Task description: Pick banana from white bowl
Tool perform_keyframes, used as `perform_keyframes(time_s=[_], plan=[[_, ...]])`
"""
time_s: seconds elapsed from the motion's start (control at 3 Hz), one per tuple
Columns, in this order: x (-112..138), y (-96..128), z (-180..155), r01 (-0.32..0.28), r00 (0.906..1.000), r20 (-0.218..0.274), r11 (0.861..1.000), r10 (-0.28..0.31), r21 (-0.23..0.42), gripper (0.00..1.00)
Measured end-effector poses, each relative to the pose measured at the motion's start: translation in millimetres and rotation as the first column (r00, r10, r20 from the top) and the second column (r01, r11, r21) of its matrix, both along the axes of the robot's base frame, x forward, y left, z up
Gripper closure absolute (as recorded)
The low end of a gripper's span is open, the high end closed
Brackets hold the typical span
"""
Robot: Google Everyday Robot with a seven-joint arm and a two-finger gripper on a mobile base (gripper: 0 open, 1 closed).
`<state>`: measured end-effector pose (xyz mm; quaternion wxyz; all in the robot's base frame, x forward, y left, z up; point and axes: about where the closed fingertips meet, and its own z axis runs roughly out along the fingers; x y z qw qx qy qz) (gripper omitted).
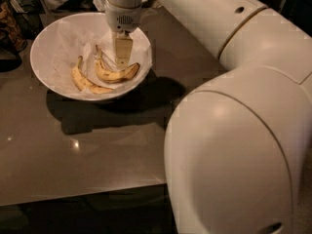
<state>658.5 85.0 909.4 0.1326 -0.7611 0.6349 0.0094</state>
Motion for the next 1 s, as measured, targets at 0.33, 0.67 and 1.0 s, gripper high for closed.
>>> perform_keyframes(time_s=[0.33, 0.67, 1.0], plan=[[-0.2, 2.5, -7.0, -0.003, 0.9998, -0.020, 1.000, 0.003, 0.005, 0.37], [-2.7, 3.6, -12.6, 0.004, 0.9992, -0.039, 1.000, -0.004, 0.018, 0.37], [-5.0, 4.0, -16.6, 0.009, 0.9986, -0.052, 1.000, -0.008, 0.025, 0.45]])
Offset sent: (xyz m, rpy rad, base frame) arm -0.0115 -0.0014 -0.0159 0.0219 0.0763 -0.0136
